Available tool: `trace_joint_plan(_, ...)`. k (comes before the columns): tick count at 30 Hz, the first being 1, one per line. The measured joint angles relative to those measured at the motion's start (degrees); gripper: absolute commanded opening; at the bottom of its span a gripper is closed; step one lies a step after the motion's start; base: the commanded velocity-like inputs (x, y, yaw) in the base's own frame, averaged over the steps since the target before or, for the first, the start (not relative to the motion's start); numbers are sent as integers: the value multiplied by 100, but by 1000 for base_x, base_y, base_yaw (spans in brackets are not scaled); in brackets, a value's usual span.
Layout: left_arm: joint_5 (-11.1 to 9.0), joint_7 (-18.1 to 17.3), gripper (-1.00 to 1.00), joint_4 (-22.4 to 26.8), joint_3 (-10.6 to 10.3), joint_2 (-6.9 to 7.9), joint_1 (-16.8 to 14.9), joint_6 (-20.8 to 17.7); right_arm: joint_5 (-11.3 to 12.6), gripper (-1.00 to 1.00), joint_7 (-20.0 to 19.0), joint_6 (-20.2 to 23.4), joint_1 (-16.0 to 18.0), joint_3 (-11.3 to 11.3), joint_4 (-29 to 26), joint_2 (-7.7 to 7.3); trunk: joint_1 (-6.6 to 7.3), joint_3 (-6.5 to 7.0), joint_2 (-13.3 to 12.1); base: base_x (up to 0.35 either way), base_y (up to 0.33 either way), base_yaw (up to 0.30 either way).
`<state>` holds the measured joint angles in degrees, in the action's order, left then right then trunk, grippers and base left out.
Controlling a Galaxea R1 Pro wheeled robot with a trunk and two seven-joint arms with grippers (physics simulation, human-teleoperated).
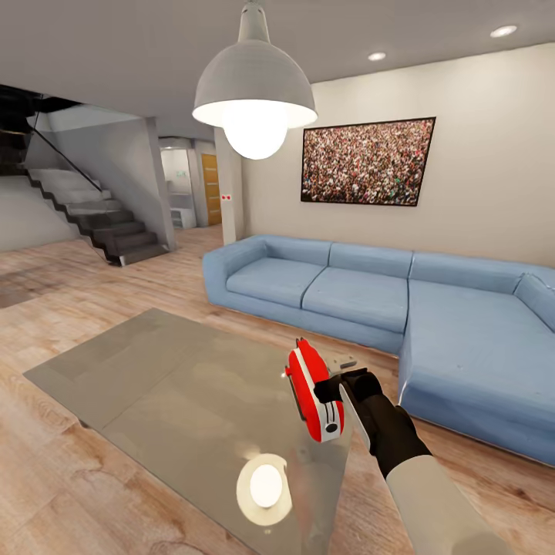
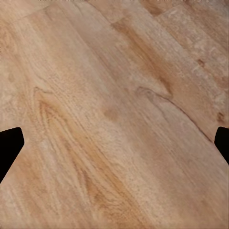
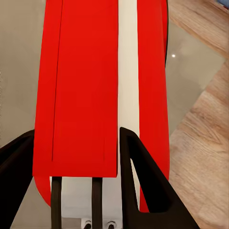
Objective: Turn on the radio receiver that's on the table in the living room.
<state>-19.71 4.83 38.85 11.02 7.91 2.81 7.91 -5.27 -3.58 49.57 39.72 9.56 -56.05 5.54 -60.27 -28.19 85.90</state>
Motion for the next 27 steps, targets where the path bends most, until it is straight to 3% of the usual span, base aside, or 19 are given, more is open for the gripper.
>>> trace_joint_plan(14,1,0,100,0,3,0,0,0,4,-100,-8,0,0,1,2,0,307,251,-561,0,0,0)
trace_joint_plan(27,-1,0,100,0,14,0,0,19,-92,-100,-1,-73,0,45,-7,0,308,252,-563,0,0,0)
